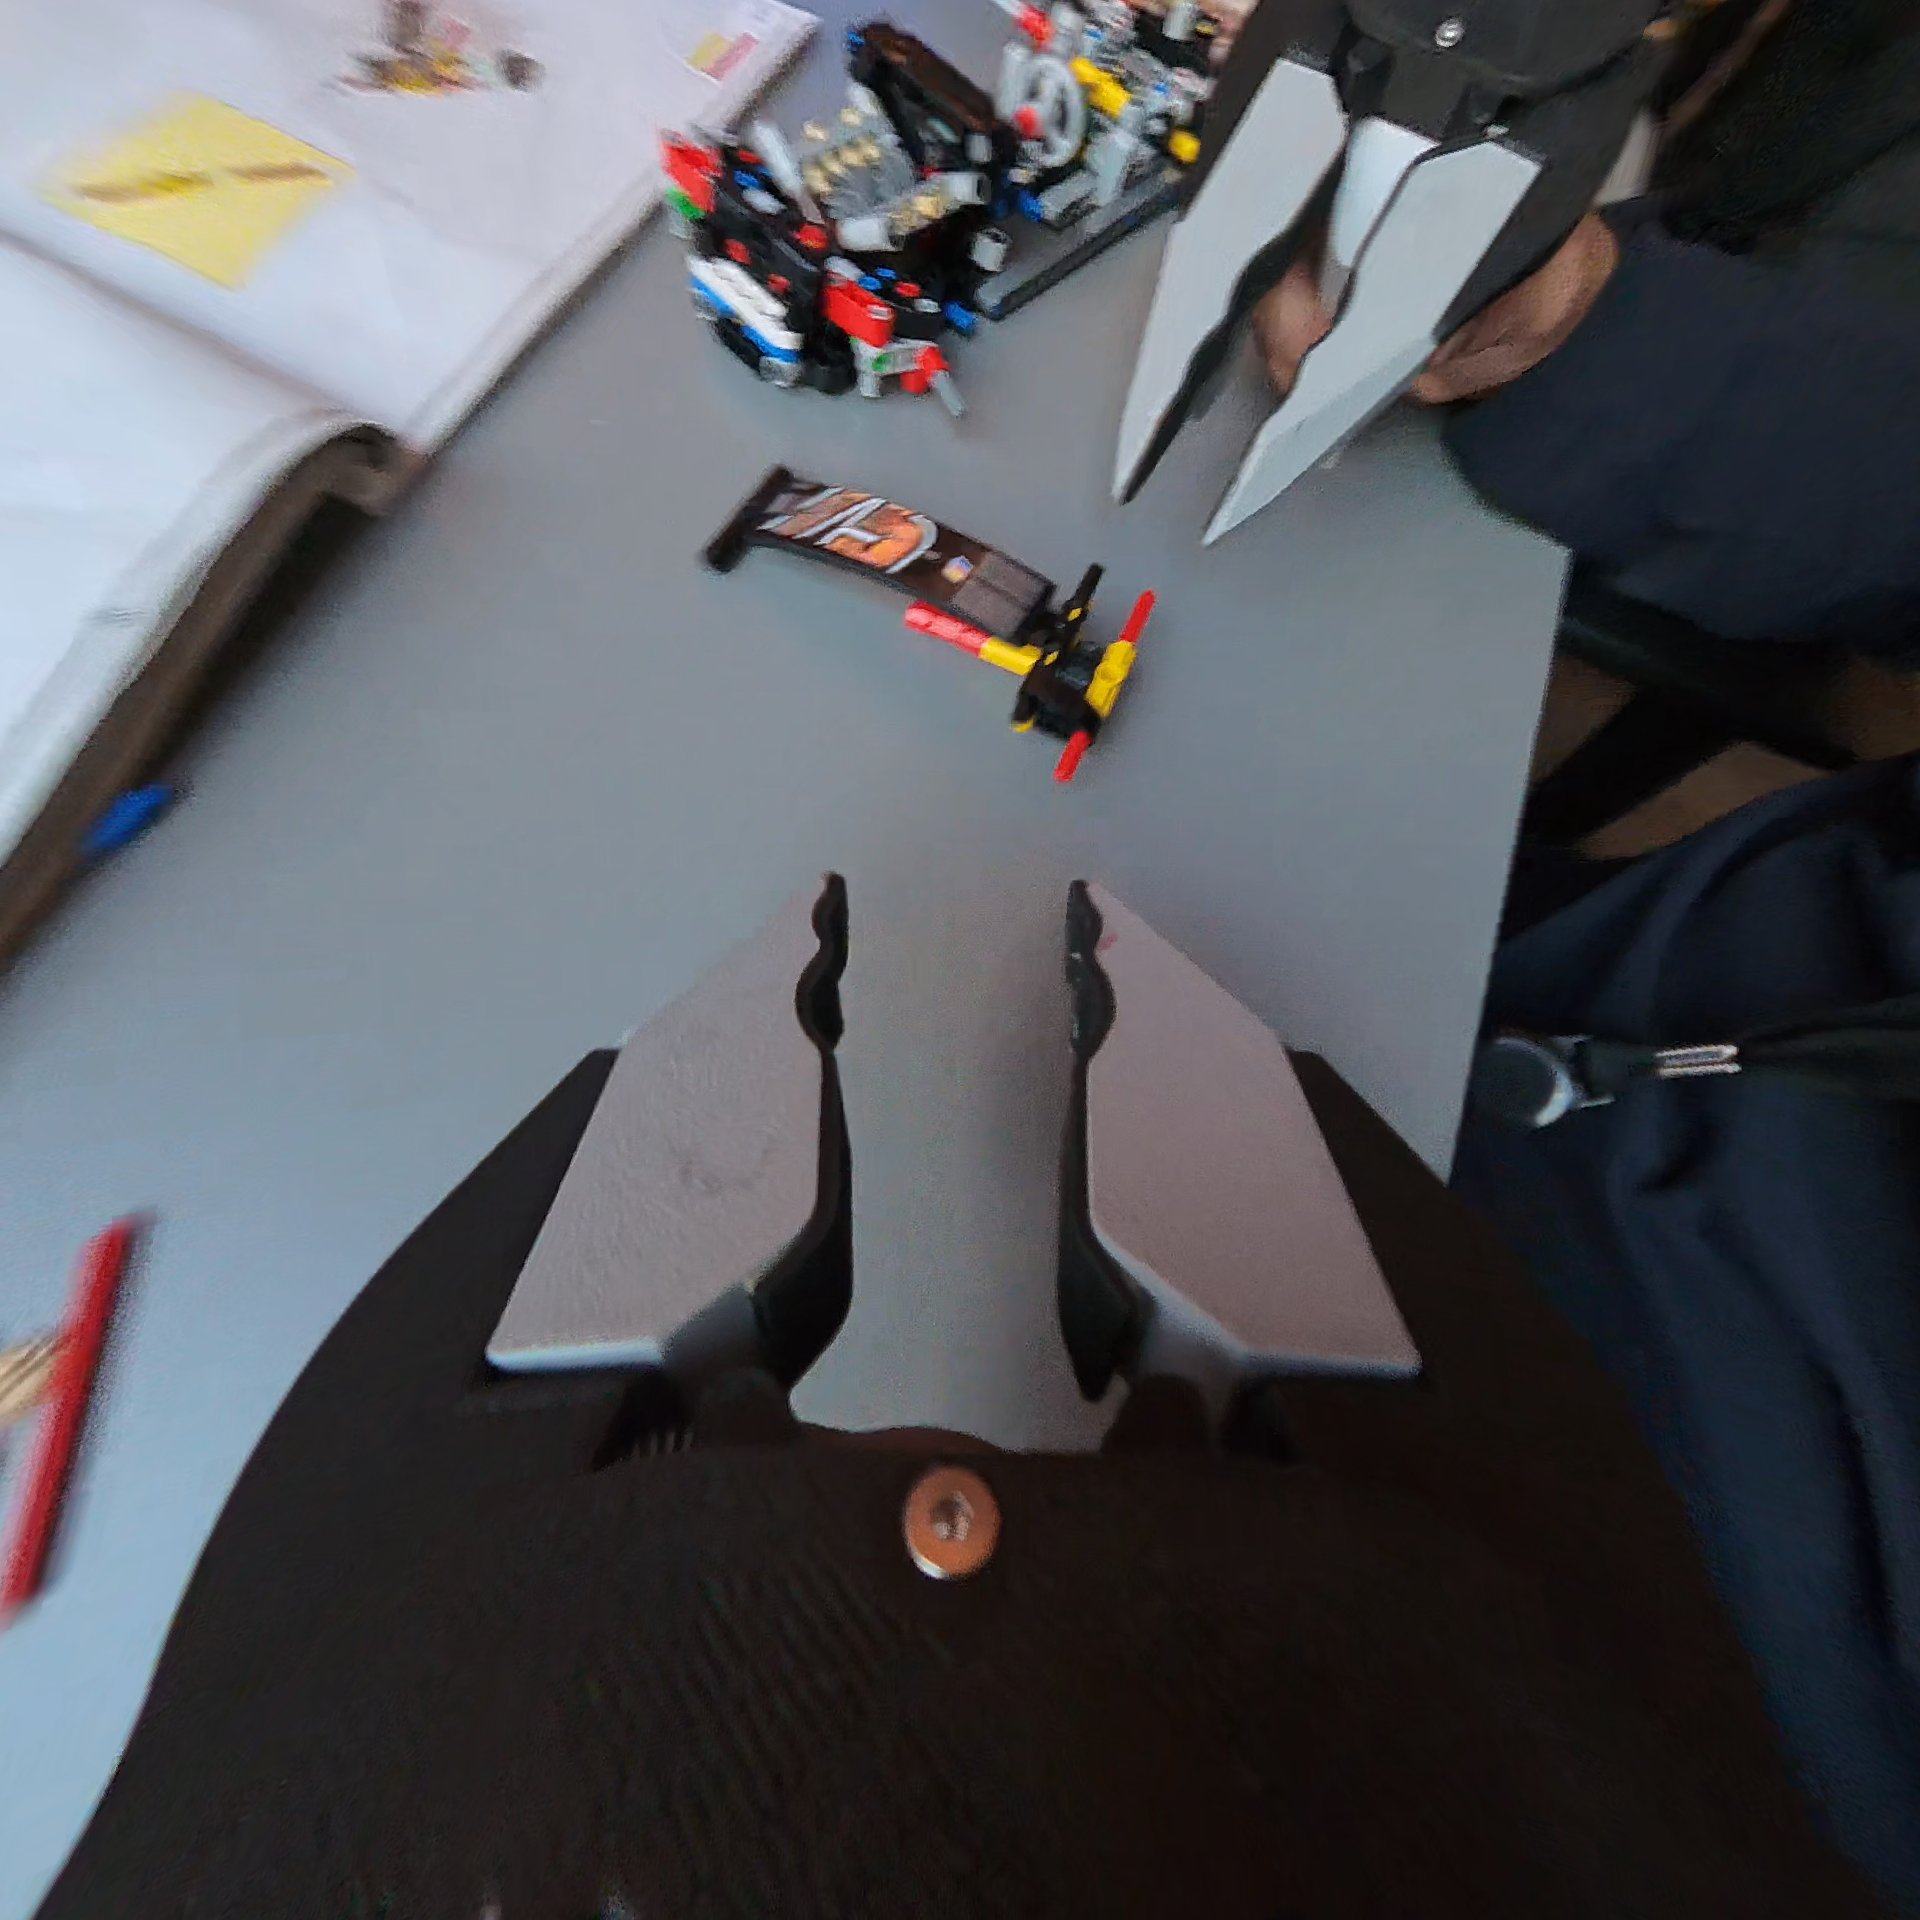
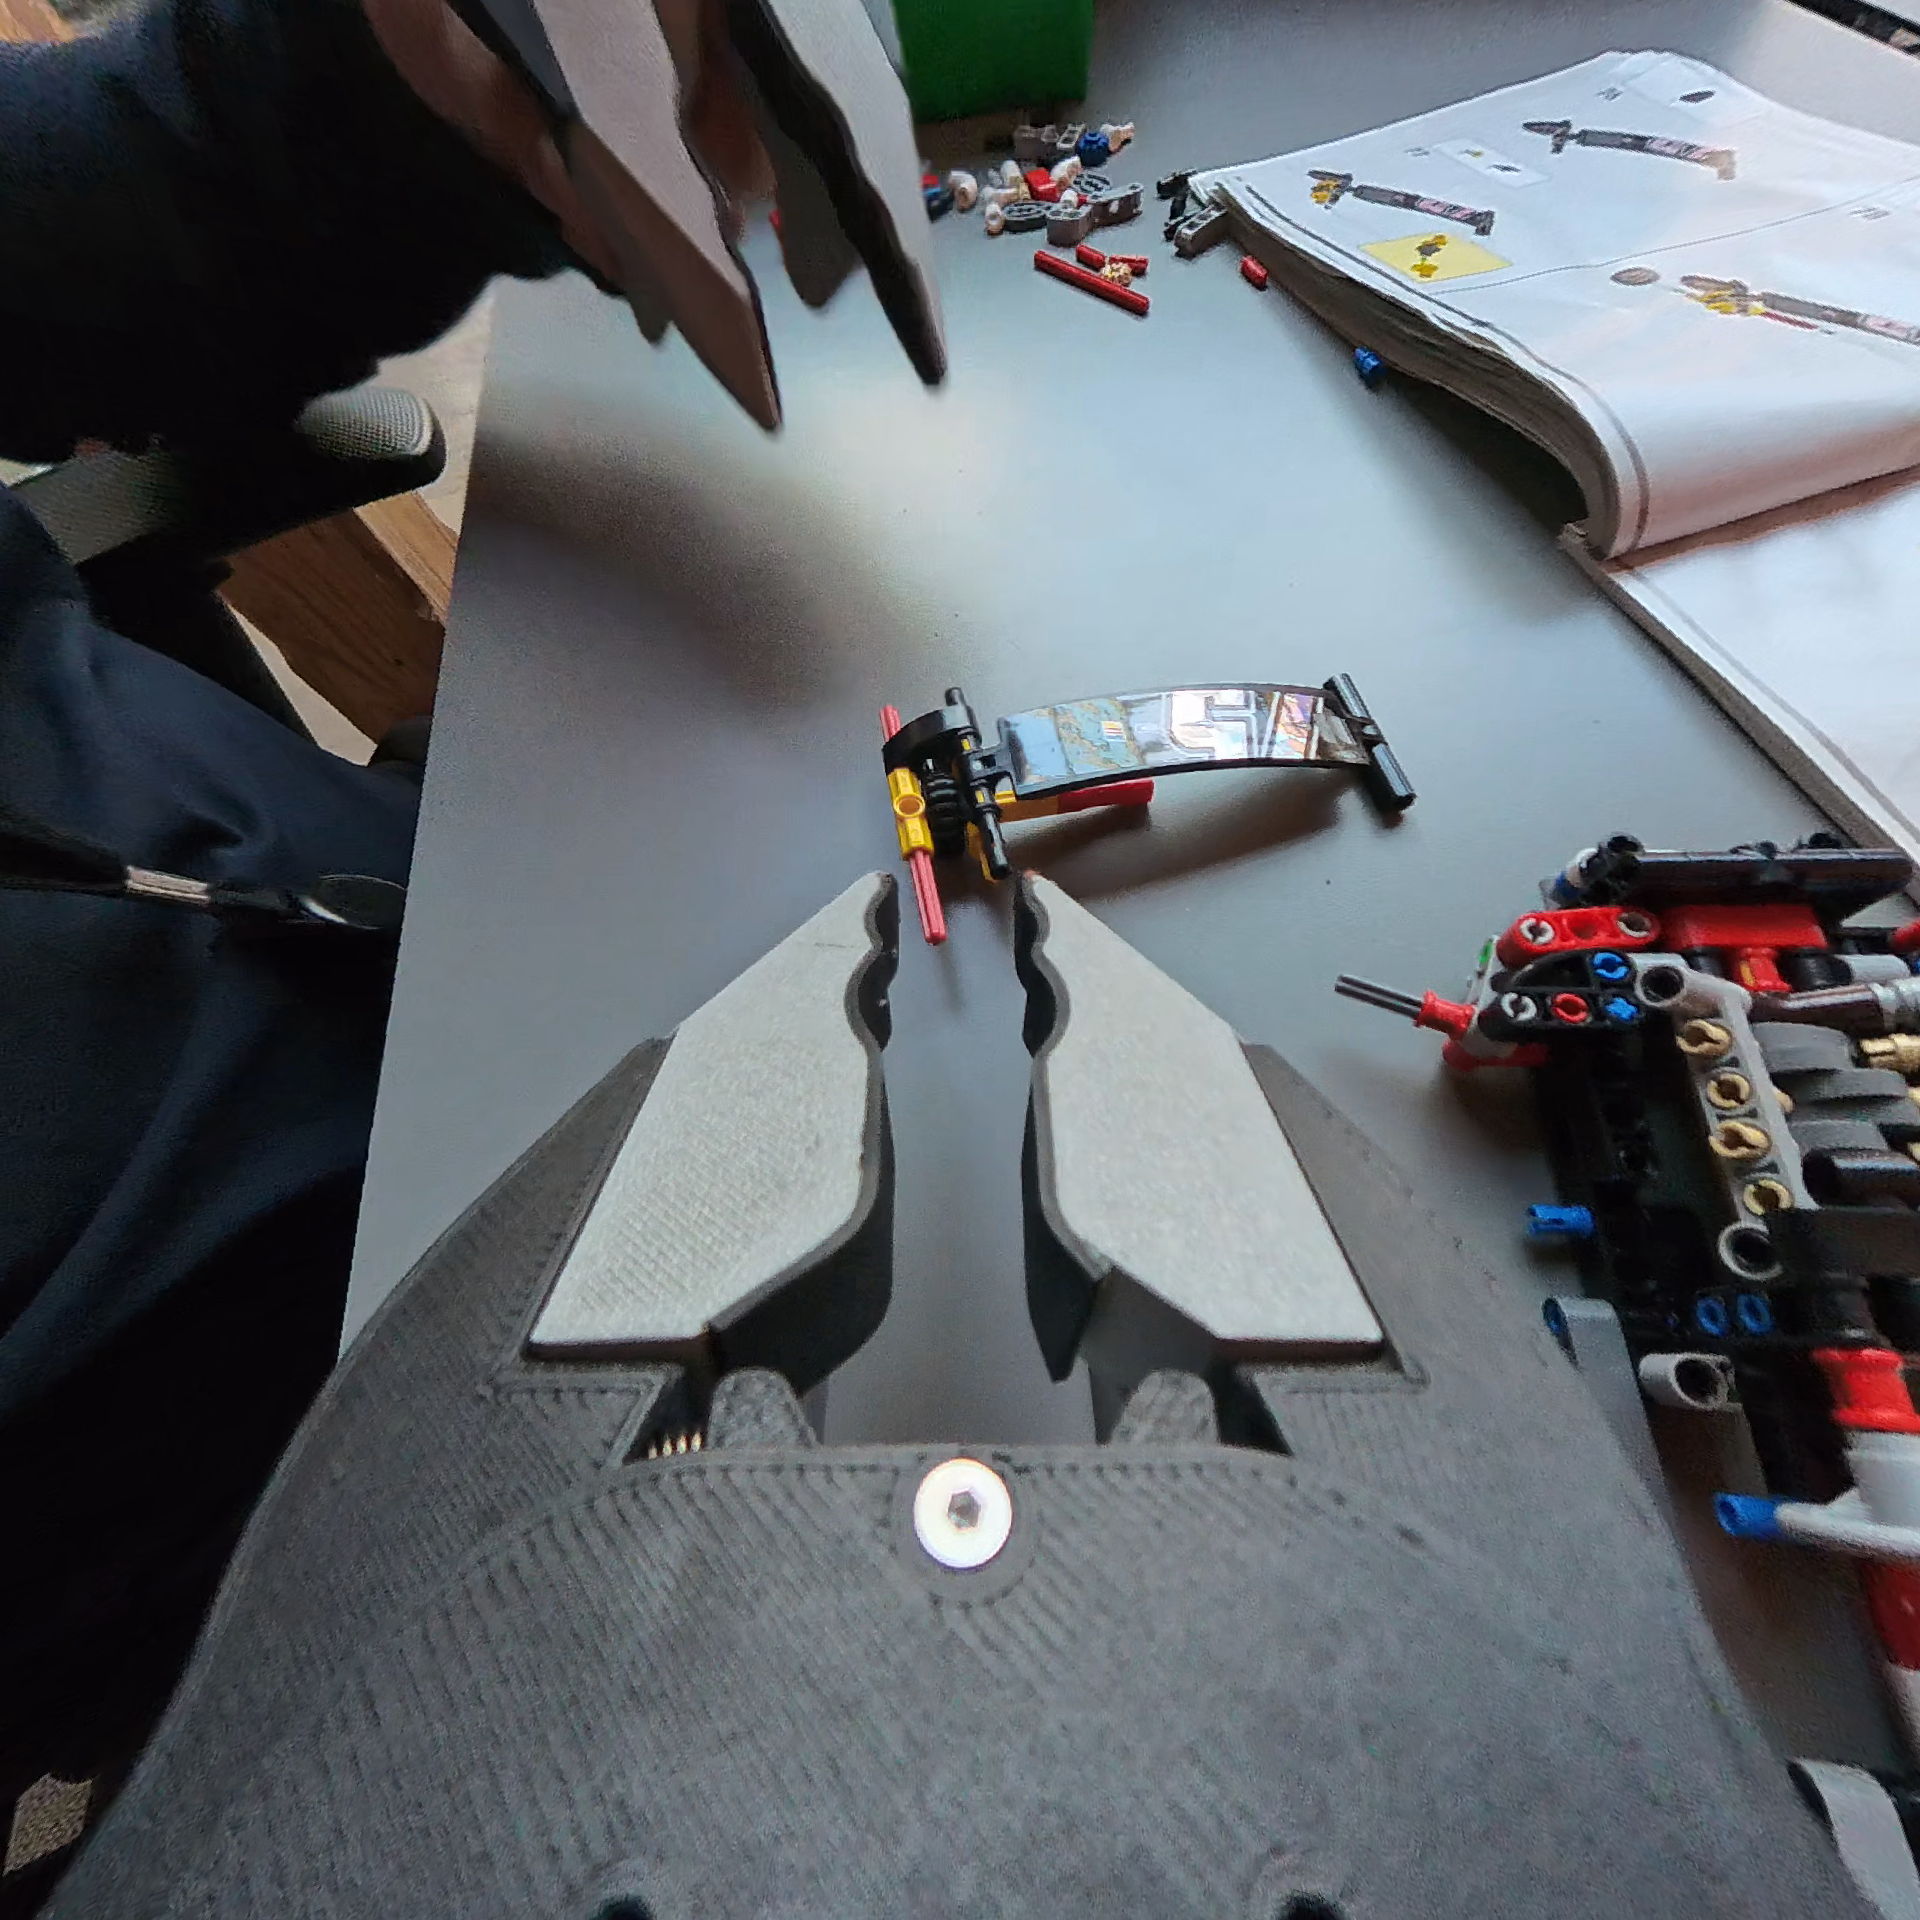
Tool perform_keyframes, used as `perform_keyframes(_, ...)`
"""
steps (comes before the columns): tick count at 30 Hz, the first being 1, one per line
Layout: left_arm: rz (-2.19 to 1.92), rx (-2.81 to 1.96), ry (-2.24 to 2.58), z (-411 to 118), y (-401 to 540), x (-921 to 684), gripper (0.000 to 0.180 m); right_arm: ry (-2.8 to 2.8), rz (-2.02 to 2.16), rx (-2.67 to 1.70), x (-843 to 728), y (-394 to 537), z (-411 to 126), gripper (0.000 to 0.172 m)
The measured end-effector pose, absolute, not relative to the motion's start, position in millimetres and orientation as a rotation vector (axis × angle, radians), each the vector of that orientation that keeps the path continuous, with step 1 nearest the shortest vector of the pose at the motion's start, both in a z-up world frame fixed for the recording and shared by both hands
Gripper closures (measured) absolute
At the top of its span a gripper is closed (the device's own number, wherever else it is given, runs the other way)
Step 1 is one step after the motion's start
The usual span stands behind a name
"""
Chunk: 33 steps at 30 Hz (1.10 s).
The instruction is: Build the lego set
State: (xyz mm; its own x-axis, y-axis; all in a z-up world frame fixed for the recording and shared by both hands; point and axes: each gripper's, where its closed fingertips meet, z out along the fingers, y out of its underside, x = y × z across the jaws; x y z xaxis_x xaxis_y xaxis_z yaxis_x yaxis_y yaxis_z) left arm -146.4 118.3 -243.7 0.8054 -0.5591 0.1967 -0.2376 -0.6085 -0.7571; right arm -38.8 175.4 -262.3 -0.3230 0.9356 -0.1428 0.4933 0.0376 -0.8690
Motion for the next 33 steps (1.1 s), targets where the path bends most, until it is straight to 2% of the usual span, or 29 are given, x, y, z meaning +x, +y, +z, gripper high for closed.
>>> perform_keyframes(5, -0.238, -2.249, 0.373, -208, 73, -221, 0.14, -1.877, 1.208, -1.49, -39, 177, -270, 0.151)
perform_keyframes(11, 0.042, -2.356, 0.122, -216, 17, -297, 0.14, -1.985, 1.07, -1.52, -40, 173, -288, 0.15)
perform_keyframes(21, 0.018, -2.425, -0.002, -256, 3, -321, 0.142, -2.076, 0.982, -1.457, -46, 157, -297, 0.153)
perform_keyframes(33, 0.026, -2.455, -0.104, -279, -16, -331, 0.142, -1.98, 1.111, -1.446, -46, 161, -280, 0.154)
